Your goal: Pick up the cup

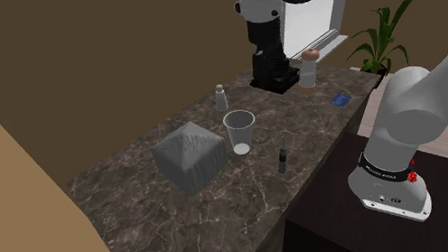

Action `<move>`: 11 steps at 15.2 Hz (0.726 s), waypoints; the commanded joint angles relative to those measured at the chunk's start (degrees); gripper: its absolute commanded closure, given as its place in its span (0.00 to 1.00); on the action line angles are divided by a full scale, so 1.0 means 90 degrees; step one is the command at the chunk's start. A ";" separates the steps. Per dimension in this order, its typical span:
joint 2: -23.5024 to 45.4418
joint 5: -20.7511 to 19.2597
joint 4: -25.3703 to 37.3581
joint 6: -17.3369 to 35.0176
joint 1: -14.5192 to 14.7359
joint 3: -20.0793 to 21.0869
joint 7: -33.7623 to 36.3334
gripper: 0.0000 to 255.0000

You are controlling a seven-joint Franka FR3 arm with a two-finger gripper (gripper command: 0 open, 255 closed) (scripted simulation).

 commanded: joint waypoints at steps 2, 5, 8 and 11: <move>0.0395 0.0044 -0.0087 0.0464 0.0067 0.0364 0.0351 0.00; 0.0904 0.0024 -0.0080 0.0927 0.0101 0.0740 0.0726 0.00; 0.1487 -0.0081 0.0001 0.1368 0.0105 0.1118 0.1134 0.00; 0.2142 -0.0295 0.0159 0.1773 0.0086 0.1487 0.1594 0.00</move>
